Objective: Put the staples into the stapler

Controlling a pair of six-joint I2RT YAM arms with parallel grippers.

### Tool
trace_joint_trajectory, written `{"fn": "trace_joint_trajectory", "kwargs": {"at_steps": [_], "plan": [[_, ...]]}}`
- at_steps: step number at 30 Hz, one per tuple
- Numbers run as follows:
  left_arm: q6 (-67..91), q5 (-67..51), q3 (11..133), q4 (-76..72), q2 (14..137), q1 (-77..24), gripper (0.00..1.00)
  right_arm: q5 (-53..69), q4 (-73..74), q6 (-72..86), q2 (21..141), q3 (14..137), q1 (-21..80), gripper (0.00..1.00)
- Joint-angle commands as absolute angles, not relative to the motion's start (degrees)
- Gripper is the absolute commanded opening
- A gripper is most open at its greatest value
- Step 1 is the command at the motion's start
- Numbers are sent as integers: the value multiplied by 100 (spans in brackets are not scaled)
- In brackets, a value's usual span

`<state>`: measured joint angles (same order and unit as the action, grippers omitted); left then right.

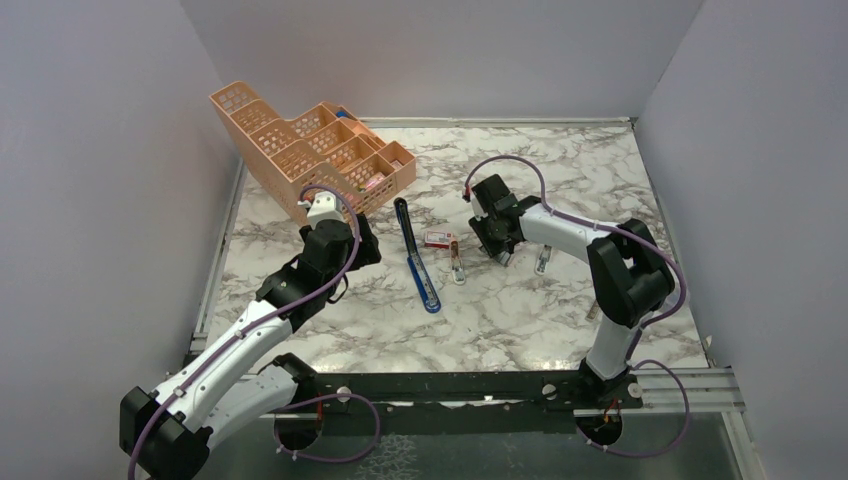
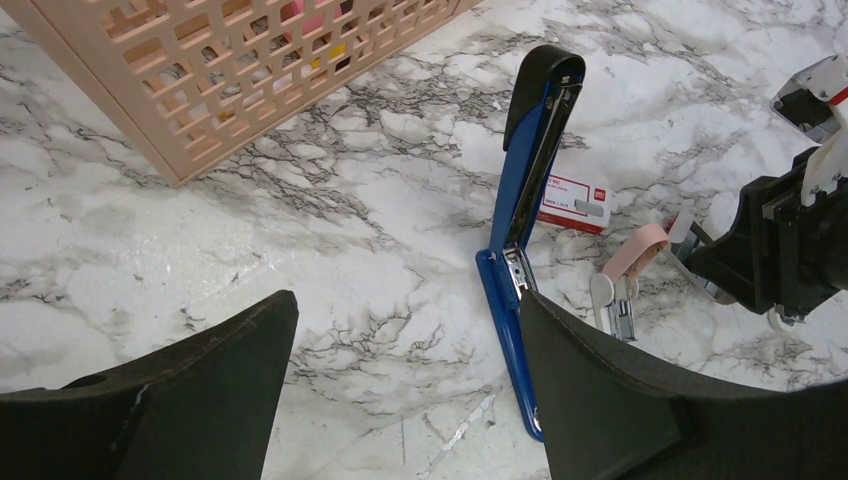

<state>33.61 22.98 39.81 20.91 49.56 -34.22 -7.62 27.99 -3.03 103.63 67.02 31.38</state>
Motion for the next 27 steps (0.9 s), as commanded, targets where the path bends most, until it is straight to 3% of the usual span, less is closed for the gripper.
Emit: {"fn": "trace_joint_trajectory", "kwargs": {"at_steps": [1,27], "plan": [[3357,2347,3956,2083,4938,-3401,83,-654,2813,-399,10514,6770,3091,35],[3357,2347,3986,2076,4966,-3401,83,-358,2922,-249,10151,6791,2995,21]]}}
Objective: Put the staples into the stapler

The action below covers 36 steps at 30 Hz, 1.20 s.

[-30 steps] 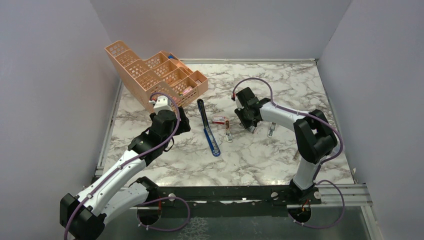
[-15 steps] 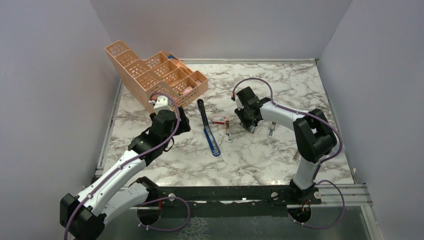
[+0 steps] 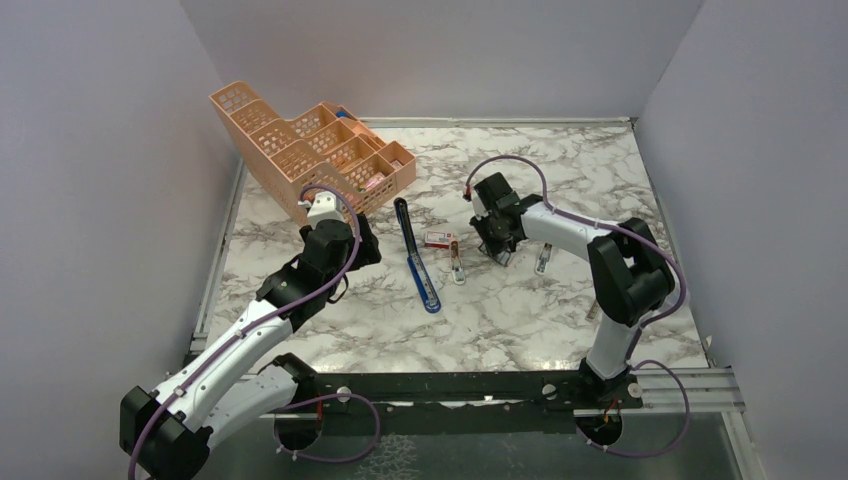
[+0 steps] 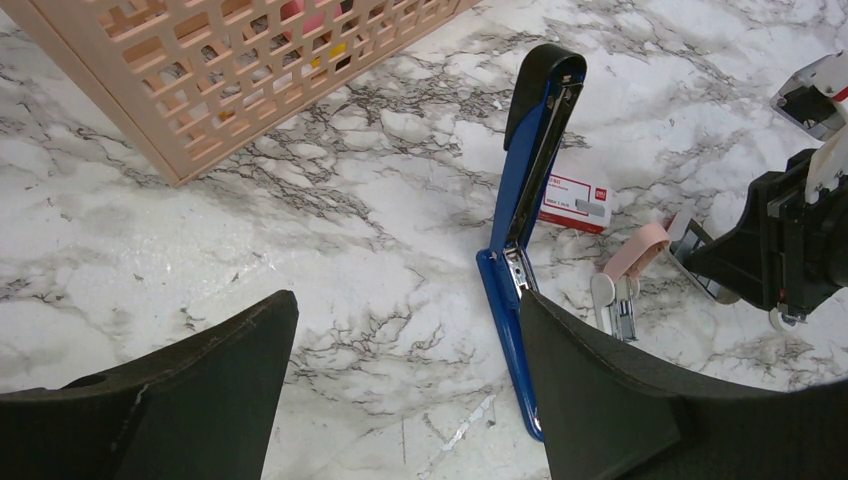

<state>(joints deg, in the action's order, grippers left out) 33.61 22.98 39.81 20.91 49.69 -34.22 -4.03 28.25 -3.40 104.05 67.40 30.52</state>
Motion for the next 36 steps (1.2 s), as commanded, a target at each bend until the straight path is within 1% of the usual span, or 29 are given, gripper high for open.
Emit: {"fn": "trace_joint_trajectory", "kwargs": {"at_steps": [1,10,15,17,24,31,33,36], "plan": [[3357,2347,3986,2074,4965,-3401,83,-371,2926,-232,10103,6779,2994,21],[3357,2333,3983,2070,4973,-3401,83,-332,3099,-70,9800,6757,2989,22],[3383,2338,3976,2074,4978,-3406,83,218,3029,298,9666,6564,3016,22],[3376,2338,3983,2074,4988,-3401,83,400,3000,389,9605,6423,3123,22],[3400,2338,3973,2061,5007,-3401,83,311,3025,745,9605,6129,3672,23],[3393,2329,3988,2041,5045,-3400,83,397,2865,619,9791,5889,3949,23],[3384,2329,3987,2037,5061,-3401,83,370,2888,580,9832,5889,3946,25],[3376,2328,3985,2047,5070,-3401,83,470,3021,500,9888,5939,3949,32]]}}
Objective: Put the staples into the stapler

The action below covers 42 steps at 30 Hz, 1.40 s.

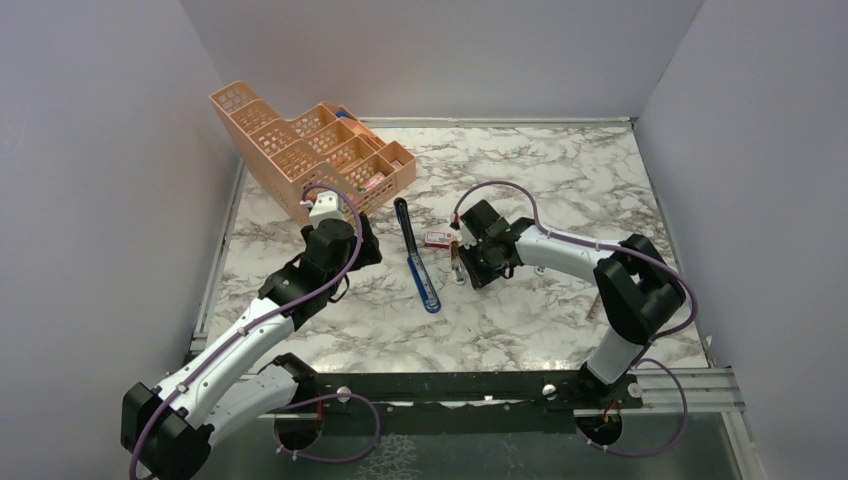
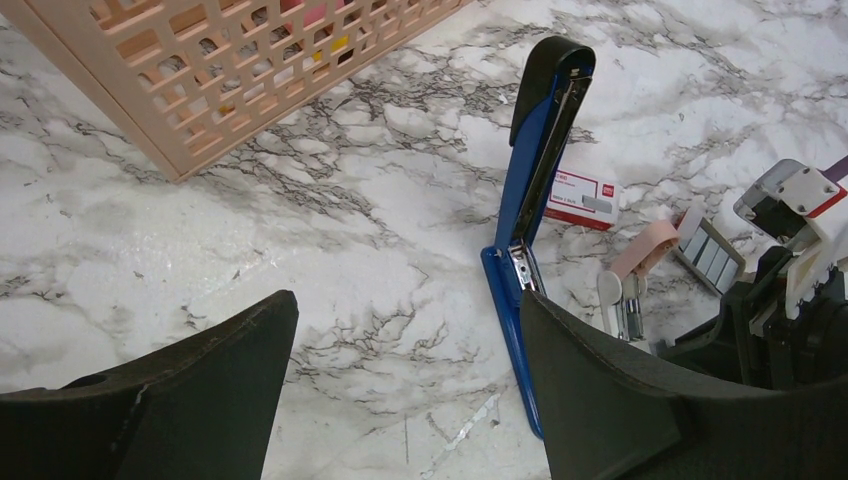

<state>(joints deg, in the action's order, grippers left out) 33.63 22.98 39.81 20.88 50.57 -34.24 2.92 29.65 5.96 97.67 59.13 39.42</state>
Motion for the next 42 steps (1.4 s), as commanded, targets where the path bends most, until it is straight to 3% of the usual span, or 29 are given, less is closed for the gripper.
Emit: {"fn": "trace_joint_trajectory", "kwargs": {"at_steps": [1,6,11,22,42], "plan": [[3375,2329,3984,2042,5073,-3401,83,452,3095,534,9902,5969,3954,34],[3375,2329,4003,2039,5109,-3401,83,206,3076,939,9762,6061,3950,45],[3375,2333,3998,2039,5123,-3401,83,20,2846,1619,9467,6056,3952,47],[3375,2346,4003,2039,5111,-3400,83,-496,3129,2987,9723,6208,4010,39],[3410,2443,3963,2039,4967,-3401,83,-1180,3377,2448,10336,6574,4378,39]]}}
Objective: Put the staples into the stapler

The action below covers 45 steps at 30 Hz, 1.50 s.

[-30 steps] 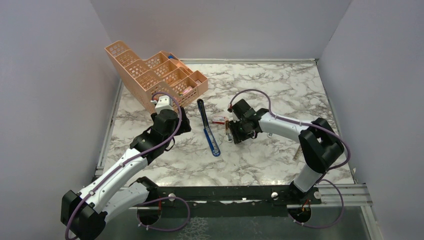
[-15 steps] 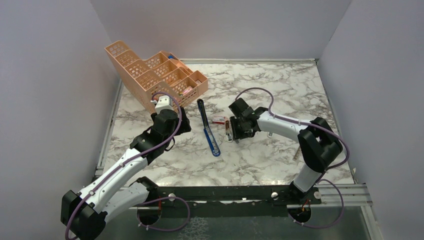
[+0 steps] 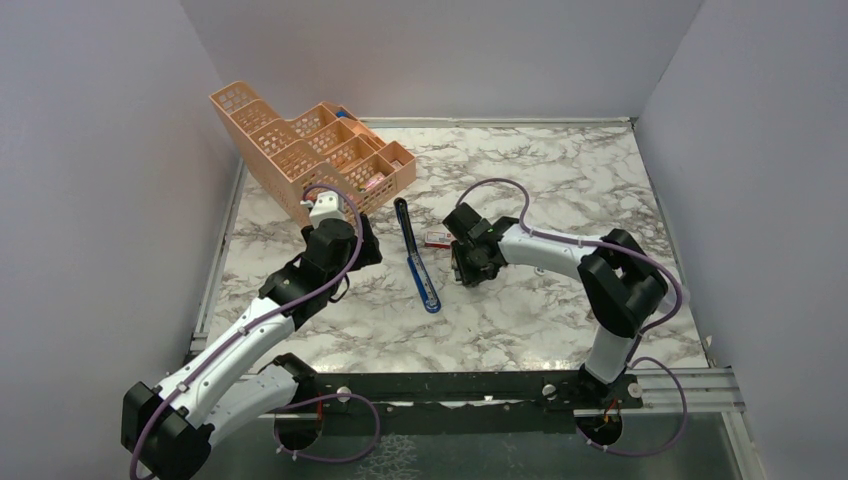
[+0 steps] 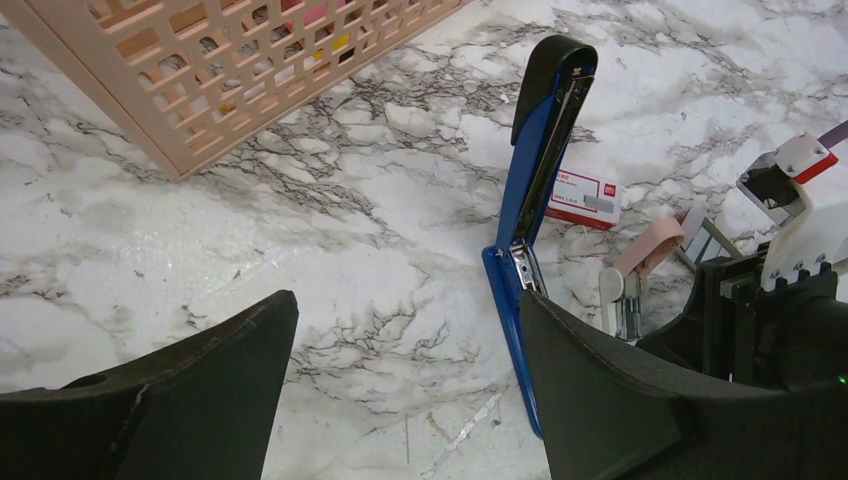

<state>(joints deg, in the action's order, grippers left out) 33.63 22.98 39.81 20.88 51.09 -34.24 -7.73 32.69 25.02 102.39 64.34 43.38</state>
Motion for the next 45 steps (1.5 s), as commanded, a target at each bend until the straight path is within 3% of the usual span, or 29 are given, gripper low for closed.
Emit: {"fn": "trace_joint_trajectory", "kwargs": {"at_steps": [1,7,17,39,45], "plan": [[3410,2443,3957,2039,4962,-3401,83,-1205,3375,2452,10336,6570,4377,38],[3402,2435,3964,2039,4972,-3401,83,-1317,3374,2475,10342,6567,4377,30],[3401,2435,3955,2057,4955,-3401,83,-1068,3416,2483,10468,6651,4377,28],[3410,2408,3950,2056,4952,-3401,83,-1370,4091,3957,10698,6812,4377,26],[3388,2408,3977,2058,4982,-3401,83,-1445,4035,4297,10712,6818,4377,31]]}}
